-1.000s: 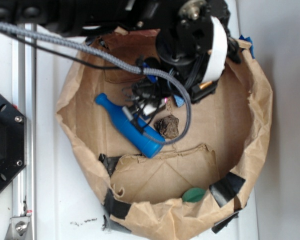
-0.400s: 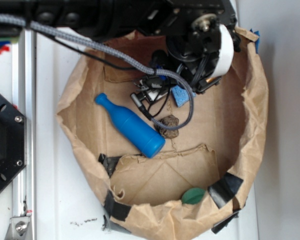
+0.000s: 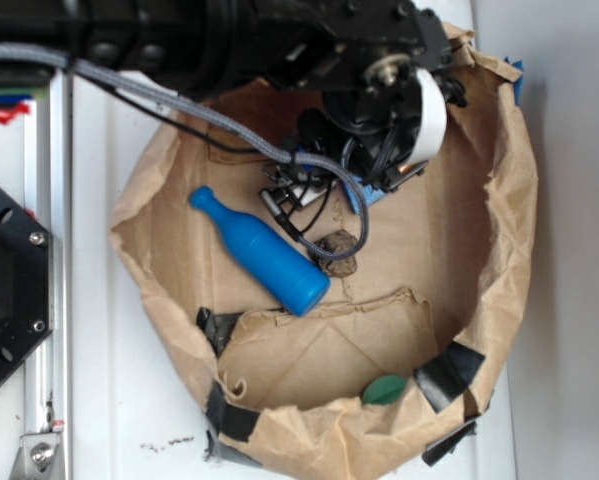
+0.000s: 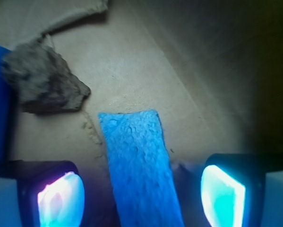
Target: Grab the blue sponge.
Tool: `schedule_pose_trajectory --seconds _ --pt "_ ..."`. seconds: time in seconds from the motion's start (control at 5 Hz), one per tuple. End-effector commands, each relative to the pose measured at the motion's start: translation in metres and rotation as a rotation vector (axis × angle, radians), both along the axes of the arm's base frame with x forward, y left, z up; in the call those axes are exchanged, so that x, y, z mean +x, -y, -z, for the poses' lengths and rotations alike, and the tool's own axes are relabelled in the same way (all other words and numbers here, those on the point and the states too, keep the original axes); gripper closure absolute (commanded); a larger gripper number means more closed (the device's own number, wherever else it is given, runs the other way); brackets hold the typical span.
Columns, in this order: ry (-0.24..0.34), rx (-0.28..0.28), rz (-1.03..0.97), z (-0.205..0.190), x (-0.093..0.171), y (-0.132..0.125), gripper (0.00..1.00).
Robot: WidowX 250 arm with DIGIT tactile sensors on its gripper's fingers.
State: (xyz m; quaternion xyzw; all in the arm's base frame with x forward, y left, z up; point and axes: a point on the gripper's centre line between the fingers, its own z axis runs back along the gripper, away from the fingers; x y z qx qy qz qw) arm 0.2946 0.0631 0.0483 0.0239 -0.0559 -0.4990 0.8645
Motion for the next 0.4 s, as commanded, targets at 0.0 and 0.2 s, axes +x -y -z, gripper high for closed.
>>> schedule_pose_trajectory --seconds 0.0,0.2 --pt "0.028 0.016 0.026 0.0089 0.0087 0.0151 1.00" --pt "0.027 0.014 0.032 0.0079 0.0062 0.0150 1.00"
